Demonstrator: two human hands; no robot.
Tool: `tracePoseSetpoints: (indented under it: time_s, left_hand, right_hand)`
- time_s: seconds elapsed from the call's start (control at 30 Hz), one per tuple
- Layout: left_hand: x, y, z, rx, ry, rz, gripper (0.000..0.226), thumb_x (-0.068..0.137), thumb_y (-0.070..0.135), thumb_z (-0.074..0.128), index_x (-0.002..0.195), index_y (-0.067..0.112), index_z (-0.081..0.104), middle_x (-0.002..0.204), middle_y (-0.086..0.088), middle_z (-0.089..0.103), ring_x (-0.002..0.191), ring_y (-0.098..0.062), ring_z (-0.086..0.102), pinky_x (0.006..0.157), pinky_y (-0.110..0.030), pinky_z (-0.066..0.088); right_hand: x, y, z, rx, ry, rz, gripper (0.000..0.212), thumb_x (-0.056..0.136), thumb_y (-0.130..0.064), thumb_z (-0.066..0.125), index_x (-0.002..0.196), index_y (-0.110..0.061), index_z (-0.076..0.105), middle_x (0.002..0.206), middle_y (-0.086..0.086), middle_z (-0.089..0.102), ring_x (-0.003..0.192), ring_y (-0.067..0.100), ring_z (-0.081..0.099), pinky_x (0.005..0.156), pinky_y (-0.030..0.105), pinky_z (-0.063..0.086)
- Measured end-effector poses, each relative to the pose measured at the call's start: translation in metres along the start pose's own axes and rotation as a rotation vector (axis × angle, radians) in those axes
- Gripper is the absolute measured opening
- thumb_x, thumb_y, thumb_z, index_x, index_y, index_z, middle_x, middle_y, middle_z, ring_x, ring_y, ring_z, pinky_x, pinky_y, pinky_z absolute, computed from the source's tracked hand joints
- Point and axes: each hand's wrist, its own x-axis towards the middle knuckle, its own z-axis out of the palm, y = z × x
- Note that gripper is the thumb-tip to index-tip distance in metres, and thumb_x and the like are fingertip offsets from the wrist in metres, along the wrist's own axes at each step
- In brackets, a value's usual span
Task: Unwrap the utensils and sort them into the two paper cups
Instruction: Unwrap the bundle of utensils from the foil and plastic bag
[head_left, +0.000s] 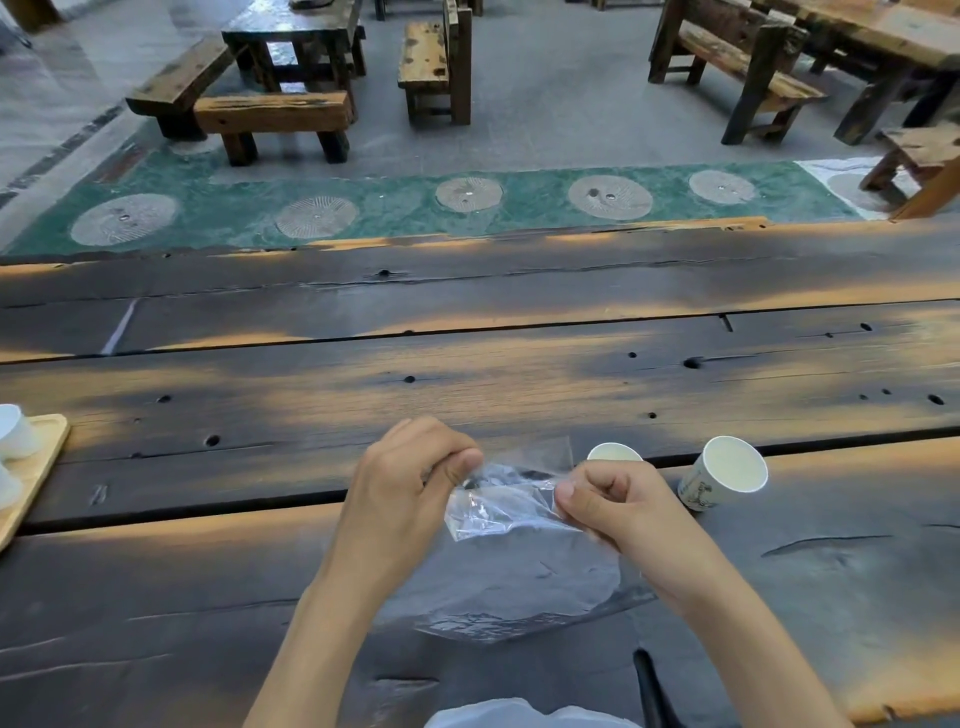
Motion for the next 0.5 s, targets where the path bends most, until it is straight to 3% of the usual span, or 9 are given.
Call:
tracePoseSetpoints:
  time_s: [0.1,0.23,0.37,0.5]
  left_hand:
    - [0.002,-0.002,-0.002,-0.033,0.043,-0.058,0.027,0.095,0.031,0.058,0.077,0.014,0.067,0.071,0.012,0.059,0.069,-0.008,0.053,0.063,-0.025,0.041]
    - [0.006,0.008,-0.001,-0.035,-0.058,-0.026,0.025,0.09,0.045,0.062,0.096,0.022,0.072,0.08,0.017,0.063,0.073,-0.009,0.057,0.065,-0.021,0.044]
    - [0.011,0.011,0.002,-0.025,0.018,-0.03,0.03,0.094,0.038,0.059,0.077,0.015,0.069,0.069,0.009,0.062,0.066,-0.01,0.055,0.06,-0.03,0.044]
    - [0.011,0.012,-0.008,0.012,0.191,-0.123,0.007,0.095,0.024,0.065,0.095,0.019,0.07,0.091,0.011,0.065,0.093,-0.003,0.057,0.08,-0.02,0.045]
  right_hand:
    - [-0.001,0.0,-0.002,0.0,0.015,0.009,0.031,0.087,-0.034,0.063,0.06,-0.019,0.061,0.055,0.001,0.044,0.057,0.016,0.034,0.051,0.023,0.025]
    - [-0.002,0.0,0.0,0.014,0.0,0.025,0.031,0.087,-0.034,0.063,0.063,-0.014,0.062,0.055,0.001,0.045,0.056,0.015,0.035,0.05,0.022,0.027]
    - [-0.001,-0.003,0.004,0.002,-0.03,0.019,0.03,0.088,-0.034,0.064,0.062,-0.02,0.063,0.056,0.004,0.046,0.054,0.012,0.036,0.049,0.02,0.028]
    - [-0.001,-0.007,0.0,0.026,0.063,0.001,0.037,0.097,-0.02,0.062,0.06,-0.021,0.061,0.054,0.002,0.047,0.052,0.012,0.037,0.049,0.02,0.03]
